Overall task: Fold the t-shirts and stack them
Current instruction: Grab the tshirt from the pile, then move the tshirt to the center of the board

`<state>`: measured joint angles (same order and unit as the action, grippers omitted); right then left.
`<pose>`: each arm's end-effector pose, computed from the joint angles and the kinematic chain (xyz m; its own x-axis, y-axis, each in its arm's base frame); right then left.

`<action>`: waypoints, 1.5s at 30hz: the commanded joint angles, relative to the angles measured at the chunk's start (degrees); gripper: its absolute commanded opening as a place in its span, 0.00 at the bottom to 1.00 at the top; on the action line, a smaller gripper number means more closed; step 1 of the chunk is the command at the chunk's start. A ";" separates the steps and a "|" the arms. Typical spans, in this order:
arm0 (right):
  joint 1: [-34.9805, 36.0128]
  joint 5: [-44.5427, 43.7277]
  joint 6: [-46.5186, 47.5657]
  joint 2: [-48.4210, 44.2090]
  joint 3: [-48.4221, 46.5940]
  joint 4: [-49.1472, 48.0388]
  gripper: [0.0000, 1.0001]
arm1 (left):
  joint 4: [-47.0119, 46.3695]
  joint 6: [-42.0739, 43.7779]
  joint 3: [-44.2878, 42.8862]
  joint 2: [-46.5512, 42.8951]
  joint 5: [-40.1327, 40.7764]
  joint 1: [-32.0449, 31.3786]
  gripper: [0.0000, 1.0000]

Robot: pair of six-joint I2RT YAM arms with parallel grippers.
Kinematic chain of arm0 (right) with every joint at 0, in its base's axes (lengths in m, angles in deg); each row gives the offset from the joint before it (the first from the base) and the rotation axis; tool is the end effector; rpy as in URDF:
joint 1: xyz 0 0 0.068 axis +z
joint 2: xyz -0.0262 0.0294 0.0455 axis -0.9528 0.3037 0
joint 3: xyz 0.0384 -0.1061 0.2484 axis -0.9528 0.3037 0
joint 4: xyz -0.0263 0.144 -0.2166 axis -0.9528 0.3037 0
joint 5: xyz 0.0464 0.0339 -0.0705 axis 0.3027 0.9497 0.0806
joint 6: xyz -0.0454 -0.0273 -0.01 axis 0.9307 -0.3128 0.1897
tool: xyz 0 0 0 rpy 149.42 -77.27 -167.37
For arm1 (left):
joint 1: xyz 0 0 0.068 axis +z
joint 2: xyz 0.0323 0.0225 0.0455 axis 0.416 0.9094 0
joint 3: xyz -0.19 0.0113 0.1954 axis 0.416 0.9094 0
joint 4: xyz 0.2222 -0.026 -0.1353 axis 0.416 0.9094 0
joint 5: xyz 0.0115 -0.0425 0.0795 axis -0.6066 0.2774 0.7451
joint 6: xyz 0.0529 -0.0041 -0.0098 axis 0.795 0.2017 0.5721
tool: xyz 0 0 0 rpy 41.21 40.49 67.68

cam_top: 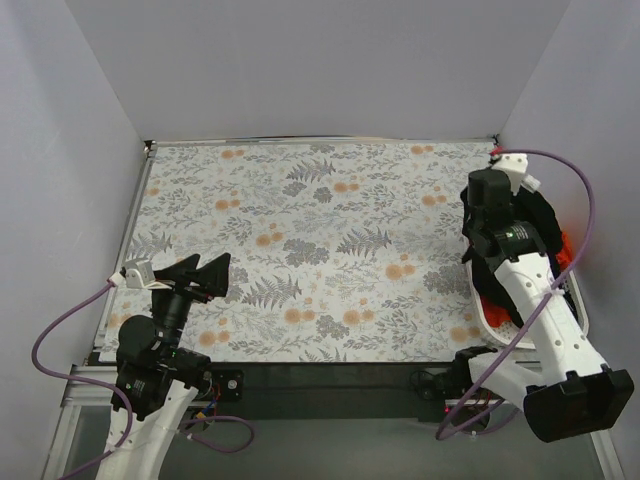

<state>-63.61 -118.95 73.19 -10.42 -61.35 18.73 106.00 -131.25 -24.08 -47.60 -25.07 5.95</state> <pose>0.2199 0.0105 0.3425 -0.4024 0.1386 -0.9049 0.5421 0.8326 -0.1135 0.0579 -0.0157 0.2880 -0.1621 -0.9246 -0.3447 0.1955 0.3124 -0.9296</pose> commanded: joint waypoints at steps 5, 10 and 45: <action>22.12 -6.92 12.65 11.12 -22.82 -3.12 0.01 | 0.24 0.77 0.05 -0.43 -1.21 -0.26 0.98; 35.03 -0.08 18.73 22.01 -34.71 -7.41 0.01 | 0.50 0.85 -0.39 2.12 -1.65 -0.26 0.98; 17.48 23.31 -1.21 9.13 11.67 -25.18 0.75 | -6.96 -1.51 -7.68 41.71 -28.26 -0.53 0.98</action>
<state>-45.84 -96.63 70.18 2.45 -50.82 -5.68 102.63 -130.77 -28.16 -12.43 -44.65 5.92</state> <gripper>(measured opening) 0.738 0.979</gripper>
